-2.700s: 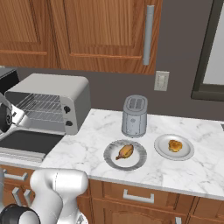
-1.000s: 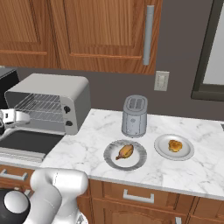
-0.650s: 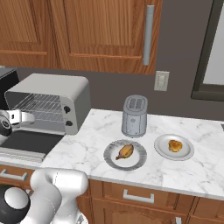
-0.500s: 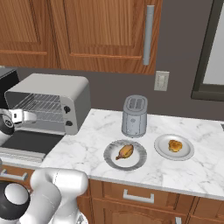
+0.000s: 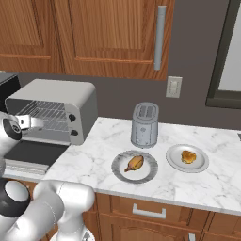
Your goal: Open the toaster oven door. Place the bread on the bottom rack in the toaster oven and place the chicken drumstick on the top rack.
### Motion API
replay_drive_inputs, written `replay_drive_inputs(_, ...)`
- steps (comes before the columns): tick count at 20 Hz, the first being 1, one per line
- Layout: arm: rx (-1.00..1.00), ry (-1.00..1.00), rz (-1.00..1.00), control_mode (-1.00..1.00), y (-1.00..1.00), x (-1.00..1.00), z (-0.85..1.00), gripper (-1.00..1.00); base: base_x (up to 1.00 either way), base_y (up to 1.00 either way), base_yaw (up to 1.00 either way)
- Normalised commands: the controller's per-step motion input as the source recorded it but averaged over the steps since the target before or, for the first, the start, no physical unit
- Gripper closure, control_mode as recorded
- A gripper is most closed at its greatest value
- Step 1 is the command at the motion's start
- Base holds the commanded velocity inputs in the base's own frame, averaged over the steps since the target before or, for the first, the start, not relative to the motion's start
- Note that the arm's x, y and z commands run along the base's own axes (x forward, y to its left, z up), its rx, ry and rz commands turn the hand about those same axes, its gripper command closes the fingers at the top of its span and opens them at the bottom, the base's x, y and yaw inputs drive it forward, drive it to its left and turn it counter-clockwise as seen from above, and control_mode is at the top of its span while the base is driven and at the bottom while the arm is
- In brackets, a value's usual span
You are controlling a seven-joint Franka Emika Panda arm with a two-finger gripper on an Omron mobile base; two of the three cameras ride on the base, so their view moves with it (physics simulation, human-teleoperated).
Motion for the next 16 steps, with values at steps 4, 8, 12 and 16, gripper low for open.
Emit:
replay_drive_inputs(4, 0.00, 0.00, -0.03, -1.00, 0.05, 0.23, -0.03, -1.00, 0.00, 0.00, 0.00)
replay_drive_inputs(8, 0.00, 0.02, -0.09, -1.00, 0.15, 0.14, -0.09, -1.00, 0.00, 0.00, 0.00)
replay_drive_inputs(12, 0.00, 0.01, -0.11, -1.00, 0.18, 0.17, -0.14, -1.00, 0.00, 0.00, 0.00)
replay_drive_inputs(16, 0.00, 0.00, -0.10, -1.00, 0.19, 0.21, -0.17, -1.00, 0.00, 0.00, 0.00)
